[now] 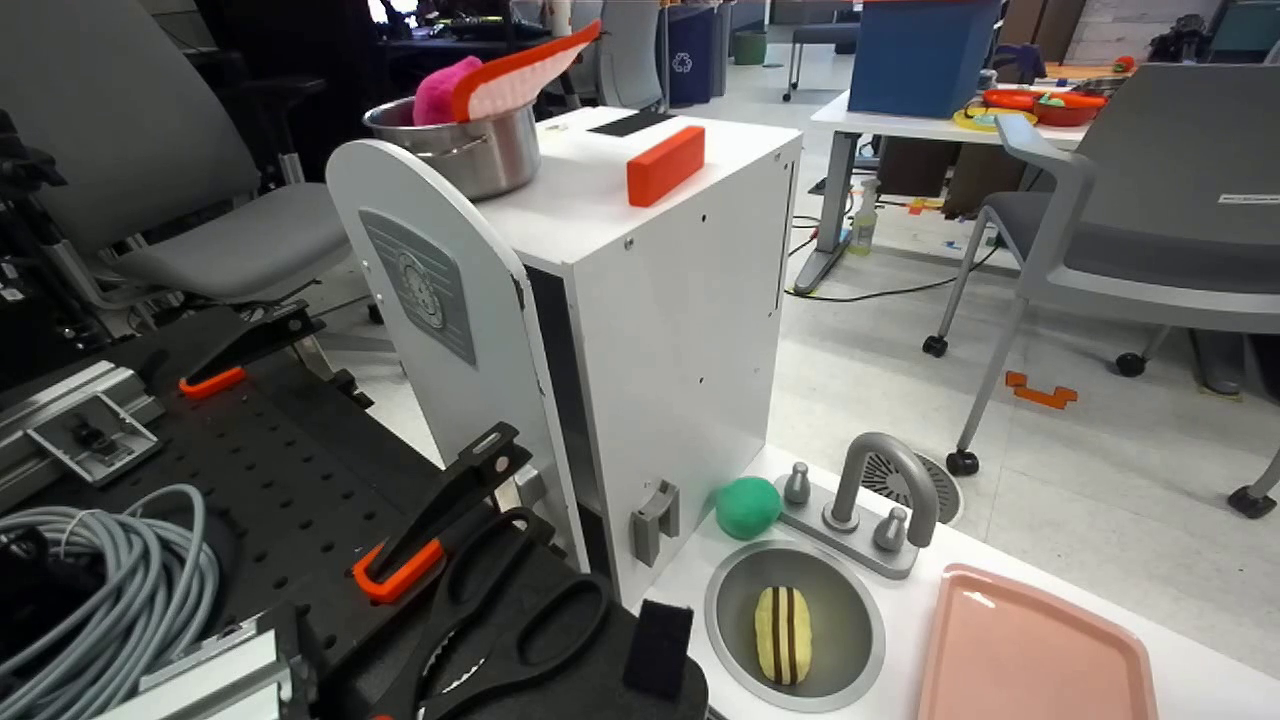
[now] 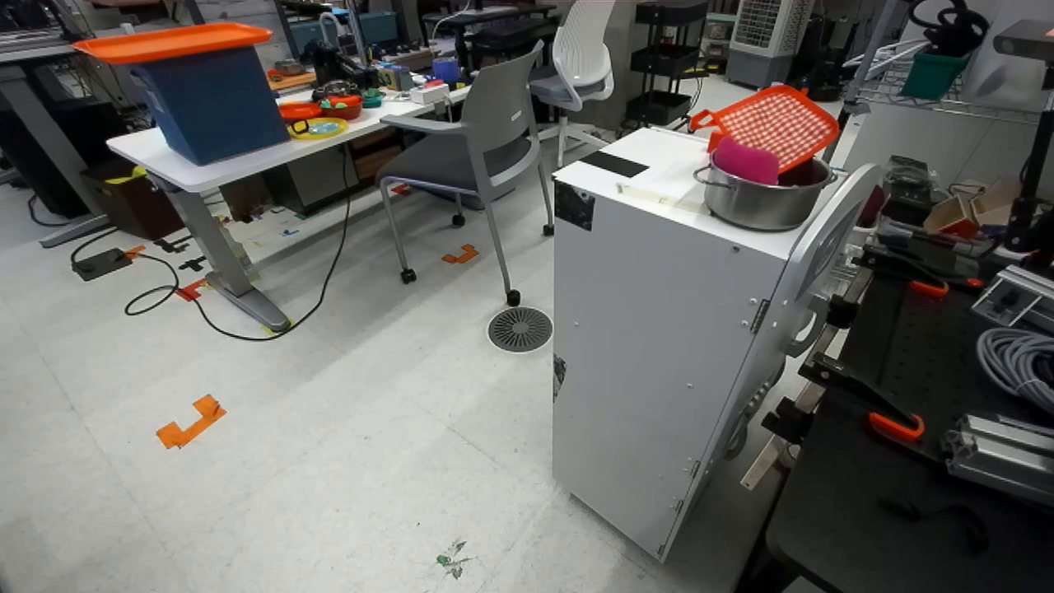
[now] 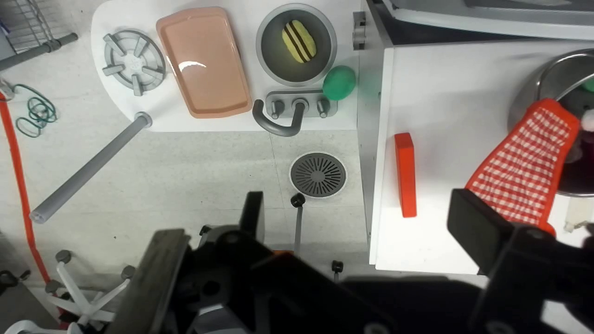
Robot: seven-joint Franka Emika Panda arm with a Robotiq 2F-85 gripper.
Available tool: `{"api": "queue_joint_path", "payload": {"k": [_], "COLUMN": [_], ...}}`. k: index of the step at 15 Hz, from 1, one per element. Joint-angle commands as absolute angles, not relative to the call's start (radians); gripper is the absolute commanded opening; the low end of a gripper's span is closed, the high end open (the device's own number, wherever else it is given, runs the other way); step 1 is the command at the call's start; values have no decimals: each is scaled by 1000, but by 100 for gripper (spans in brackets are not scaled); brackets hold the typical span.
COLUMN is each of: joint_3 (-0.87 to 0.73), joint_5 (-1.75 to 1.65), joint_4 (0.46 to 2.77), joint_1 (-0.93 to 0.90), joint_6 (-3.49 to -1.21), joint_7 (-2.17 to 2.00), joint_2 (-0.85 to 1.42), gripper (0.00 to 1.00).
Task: Pick up the pink plush toy and drop it in the sink
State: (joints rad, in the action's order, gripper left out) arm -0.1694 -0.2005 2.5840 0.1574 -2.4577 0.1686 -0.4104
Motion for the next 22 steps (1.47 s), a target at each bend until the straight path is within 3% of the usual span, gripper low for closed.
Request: {"api": "queue_joint_path", "payload": {"k": [1,22], "joint_3": [-165,-169], "joint_5": [-197,-36], "joint_4": [2583,2473], "joint_1": [162,23], "joint_6": [-2455,-2432], "joint_7": [171,490], "joint_2": [-411,-239], "gripper": [100,100]}}
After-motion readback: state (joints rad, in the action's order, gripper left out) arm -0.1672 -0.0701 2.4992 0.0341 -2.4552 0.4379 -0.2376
